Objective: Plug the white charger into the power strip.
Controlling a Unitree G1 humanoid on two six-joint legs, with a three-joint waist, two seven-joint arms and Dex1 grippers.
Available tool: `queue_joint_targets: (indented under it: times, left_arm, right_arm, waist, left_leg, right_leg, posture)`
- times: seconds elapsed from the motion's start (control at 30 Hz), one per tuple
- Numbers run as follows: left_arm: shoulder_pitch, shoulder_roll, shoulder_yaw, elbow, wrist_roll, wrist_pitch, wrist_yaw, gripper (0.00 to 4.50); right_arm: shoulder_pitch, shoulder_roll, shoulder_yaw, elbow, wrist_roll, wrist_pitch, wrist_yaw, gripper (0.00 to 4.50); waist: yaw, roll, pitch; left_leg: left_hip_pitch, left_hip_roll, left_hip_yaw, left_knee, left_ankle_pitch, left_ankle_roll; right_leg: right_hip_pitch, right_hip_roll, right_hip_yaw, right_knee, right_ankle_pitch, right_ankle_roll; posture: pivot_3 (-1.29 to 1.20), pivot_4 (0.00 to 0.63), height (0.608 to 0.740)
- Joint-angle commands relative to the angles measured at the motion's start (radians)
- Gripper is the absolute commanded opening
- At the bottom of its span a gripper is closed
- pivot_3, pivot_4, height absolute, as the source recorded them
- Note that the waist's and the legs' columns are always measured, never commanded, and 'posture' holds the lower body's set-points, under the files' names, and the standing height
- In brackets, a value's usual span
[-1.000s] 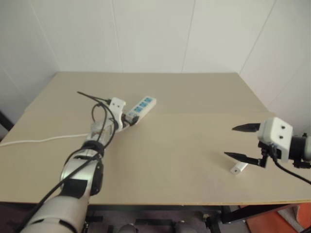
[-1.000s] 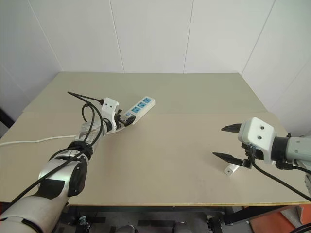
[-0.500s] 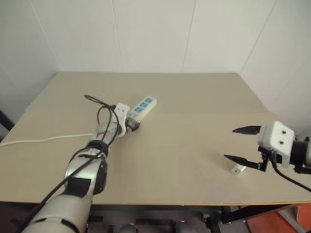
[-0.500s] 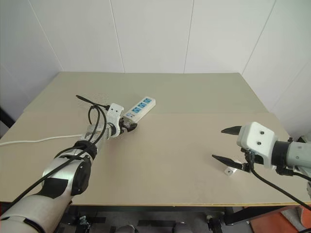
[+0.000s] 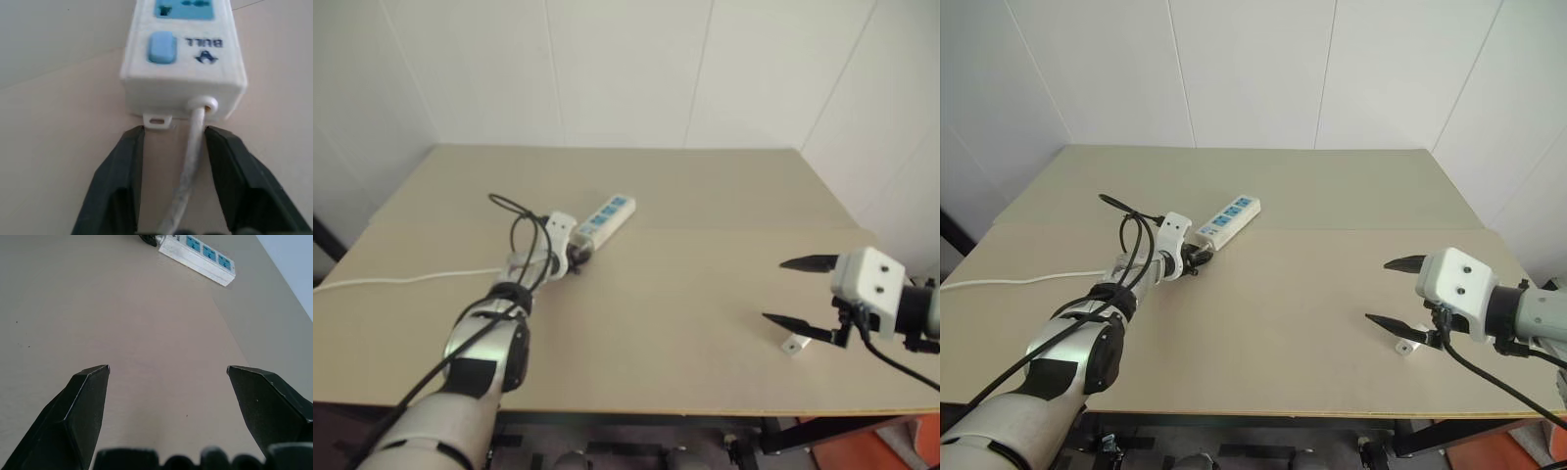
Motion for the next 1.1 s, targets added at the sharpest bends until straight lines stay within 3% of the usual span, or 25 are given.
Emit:
queue_joint_targets:
  times: [0.03,0.13,0.17,0.47,0.63,1.0,1.1]
  left_arm:
    - [0.005,-0.016,-0.018,-0.004,0.018,0.01,-0.042,1.06]
    - [0.009,-0.01,-0.029,-0.009,0.028,0.005,-0.066,0.12]
    - [0.014,-0.004,-0.044,-0.013,0.04,-0.001,-0.087,0.02]
    - [0.088,0.058,-0.139,-0.144,0.065,-0.125,-0.42,0.02]
    - [0.209,0.112,-0.164,-0.386,0.004,-0.134,-0.638,0.02]
    - [0.524,0.289,-0.161,-0.963,-0.102,0.134,-0.773,0.02]
    - [0.587,0.33,-0.149,-1.04,-0.127,0.174,-0.763,0.85]
  right_arm:
    - [-0.01,-0.004,-0.046,-0.012,0.013,-0.004,-0.009,4.5]
    - [-0.017,-0.007,-0.046,-0.007,0.016,-0.005,-0.007,4.5]
    - [-0.019,-0.007,-0.043,-0.005,0.015,-0.007,-0.006,4.5]
    - [-0.031,-0.003,-0.023,0.002,0.013,-0.013,-0.004,4.5]
    - [-0.012,0.003,-0.032,-0.011,0.013,-0.01,-0.003,4.5]
    - [0.048,0.026,-0.055,-0.066,0.022,0.006,-0.015,4.5]
    - [0.054,0.035,-0.051,-0.068,0.021,0.006,-0.02,4.5]
  waist:
    - [0.001,0.0,0.0]
    - [0.001,0.0,0.0]
    - [0.0,0.0,0.0]
    - [-0.004,0.0,0.0]
    - [-0.006,0.0,0.0]
    - [-0.013,0.0,0.0]
    - [-0.011,0.0,0.0]
  left_leg:
    - [0.0,0.0,0.0,0.0,0.0,0.0]
    - [0.0,0.0,0.0,0.0,0.0,0.0]
    - [0.001,0.0,0.0,0.0,0.0,0.0]
    - [0.0,0.0,0.0,0.0,0.0,0.0]
    - [0.0,0.0,0.0,0.0,0.0,0.0]
    - [0.0,0.002,0.0,0.0,0.0,0.0]
    - [0.0,0.002,0.0,0.0,0.0,0.0]
  right_leg:
    - [0.0,0.0,0.0,0.0,0.0,0.0]
    - [0.0,0.0,0.0,0.0,0.0,0.0]
    - [0.0,0.0,0.0,0.0,0.0,0.0]
    - [0.0,0.0,0.0,0.0,0.0,0.0]
    - [0.0,0.0,0.0,0.0,0.0,0.0]
    - [-0.001,0.001,0.0,0.0,0.0,0.0]
    - [-0.001,0.001,0.0,0.001,0.0,0.0]
  posture:
    - [0.0,0.15,0.74]
    - [0.0,0.15,0.74]
    - [0.0,0.15,0.74]
    - [0.0,0.15,0.74]
    - [0.0,0.15,0.74]
    - [0.0,0.15,0.74]
    - [0.0,0.15,0.74]
